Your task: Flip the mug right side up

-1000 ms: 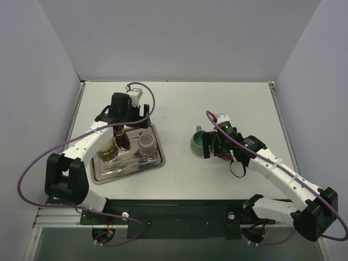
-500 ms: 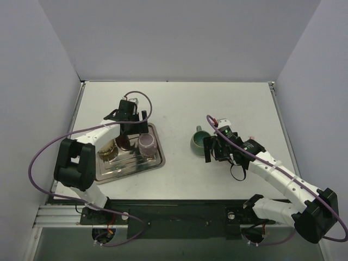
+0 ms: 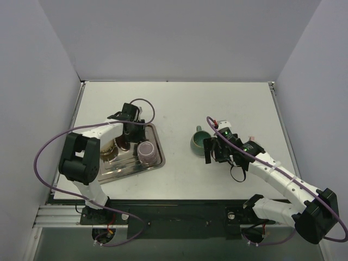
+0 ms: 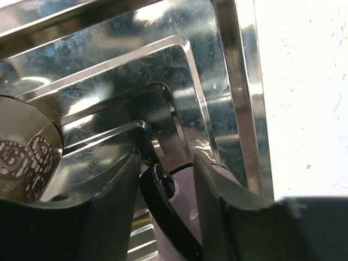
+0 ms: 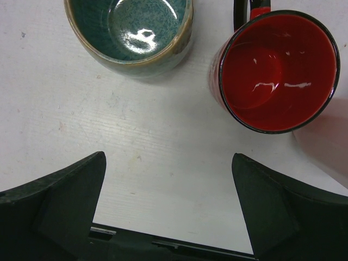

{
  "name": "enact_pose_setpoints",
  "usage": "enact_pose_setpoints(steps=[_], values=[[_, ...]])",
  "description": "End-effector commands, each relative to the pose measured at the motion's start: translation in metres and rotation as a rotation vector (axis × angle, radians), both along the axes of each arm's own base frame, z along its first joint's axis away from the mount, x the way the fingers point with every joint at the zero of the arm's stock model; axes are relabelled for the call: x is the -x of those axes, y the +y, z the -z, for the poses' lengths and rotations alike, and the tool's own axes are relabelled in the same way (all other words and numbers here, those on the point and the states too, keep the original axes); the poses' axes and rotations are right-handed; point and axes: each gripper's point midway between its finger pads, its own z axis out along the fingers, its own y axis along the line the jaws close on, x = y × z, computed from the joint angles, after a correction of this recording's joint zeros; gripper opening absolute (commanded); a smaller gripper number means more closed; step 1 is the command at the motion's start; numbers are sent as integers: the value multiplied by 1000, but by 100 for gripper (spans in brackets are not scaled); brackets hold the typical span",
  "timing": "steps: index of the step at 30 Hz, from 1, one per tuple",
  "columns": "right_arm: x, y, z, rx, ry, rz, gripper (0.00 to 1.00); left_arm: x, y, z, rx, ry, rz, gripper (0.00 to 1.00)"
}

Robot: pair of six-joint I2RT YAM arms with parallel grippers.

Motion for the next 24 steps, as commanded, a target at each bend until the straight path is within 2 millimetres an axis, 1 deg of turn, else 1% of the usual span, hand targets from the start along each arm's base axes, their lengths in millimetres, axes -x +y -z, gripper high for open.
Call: enact_pose_setpoints(steps=[1,2,3,4,5,6,9,15,20,24], values=[[-2,-6,-3,6,-28,28,94,-4,-8,-13,37,-5,35,46],[-2,-6,-4,4,-30,26,94,-4,-9,-13,40,-2,37,43],[-2,-6,-4,5,-30,24,94,-4,-9,-12,40,-1,37,36],[-1,-6,-4,4,-29,24,94,-5,-9,-12,42,-3,40,33],[-1,-6,-4,2,-28,22,94,-5,-9,-12,40,-3,41,25],[-1,-6,-4,1,-29,24,94,-8,-9,-14,37,-13,41,21],[0,-6,-5,0,-28,19,94,-10,-8,-19,29,-19,48,0],[2,-7,-14,-16,-47,19,94,-18,-15,-40,24,-100,144,0],[3,-7,-26,-46,-87,17,94,-13,-19,-57,28,-165,264,0],[2,-7,-30,-48,-94,13,94,-12,-23,-66,37,-208,327,0]])
